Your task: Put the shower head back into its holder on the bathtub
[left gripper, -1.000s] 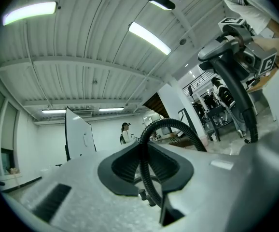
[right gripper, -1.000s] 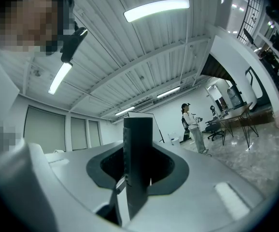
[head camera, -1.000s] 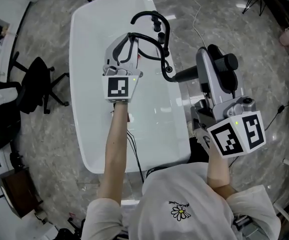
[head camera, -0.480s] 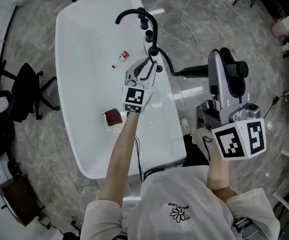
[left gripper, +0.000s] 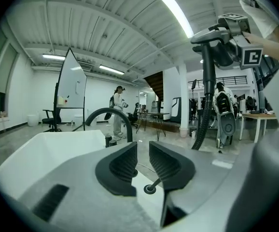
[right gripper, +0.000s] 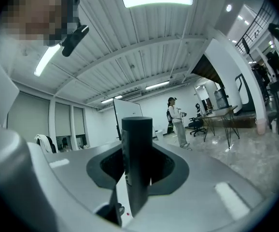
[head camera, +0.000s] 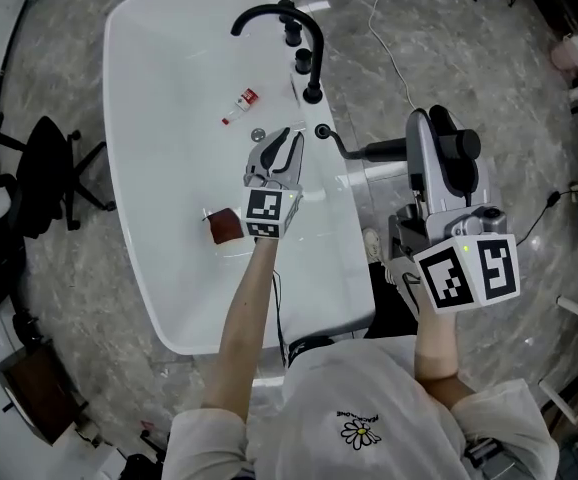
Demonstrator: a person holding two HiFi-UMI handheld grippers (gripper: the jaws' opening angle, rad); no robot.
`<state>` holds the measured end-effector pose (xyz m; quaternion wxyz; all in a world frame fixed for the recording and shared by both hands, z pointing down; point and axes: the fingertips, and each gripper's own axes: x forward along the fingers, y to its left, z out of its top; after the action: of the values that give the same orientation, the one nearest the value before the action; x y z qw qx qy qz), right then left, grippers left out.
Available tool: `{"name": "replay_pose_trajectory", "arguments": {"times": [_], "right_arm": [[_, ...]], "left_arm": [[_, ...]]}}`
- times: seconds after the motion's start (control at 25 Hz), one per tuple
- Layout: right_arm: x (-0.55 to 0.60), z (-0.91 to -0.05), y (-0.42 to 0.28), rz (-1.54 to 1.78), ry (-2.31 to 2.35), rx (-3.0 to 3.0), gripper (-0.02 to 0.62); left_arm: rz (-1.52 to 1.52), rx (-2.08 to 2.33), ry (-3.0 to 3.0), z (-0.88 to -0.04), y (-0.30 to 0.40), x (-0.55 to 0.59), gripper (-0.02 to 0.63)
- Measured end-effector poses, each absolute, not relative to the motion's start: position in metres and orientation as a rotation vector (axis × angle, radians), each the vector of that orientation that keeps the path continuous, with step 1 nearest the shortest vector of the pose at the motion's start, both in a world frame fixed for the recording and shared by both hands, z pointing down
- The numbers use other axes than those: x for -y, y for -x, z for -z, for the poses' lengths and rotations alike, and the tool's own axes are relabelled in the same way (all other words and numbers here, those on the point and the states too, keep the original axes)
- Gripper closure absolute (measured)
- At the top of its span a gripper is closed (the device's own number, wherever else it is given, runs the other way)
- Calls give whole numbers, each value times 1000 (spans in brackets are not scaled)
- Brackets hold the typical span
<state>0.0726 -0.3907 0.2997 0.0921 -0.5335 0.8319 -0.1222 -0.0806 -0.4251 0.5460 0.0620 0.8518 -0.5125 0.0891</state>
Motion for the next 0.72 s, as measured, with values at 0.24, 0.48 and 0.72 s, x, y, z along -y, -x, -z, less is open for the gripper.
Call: {"name": "replay_pose_trajectory", "arguments": {"times": [0.24,0.48,0.72], "right_arm": [[424,-351,-46,414,1586,-2540,488],[466,-391,-27,401,1547,-2631,488],[501,-435,-8,345,1486,-2689,488]], "left_arm": [[-300,1569,-2489,-579,106,417,531],[-246,1626,-2381,-614,113,422,555],[-125,1566,-2390,-626,99,426,557]]}}
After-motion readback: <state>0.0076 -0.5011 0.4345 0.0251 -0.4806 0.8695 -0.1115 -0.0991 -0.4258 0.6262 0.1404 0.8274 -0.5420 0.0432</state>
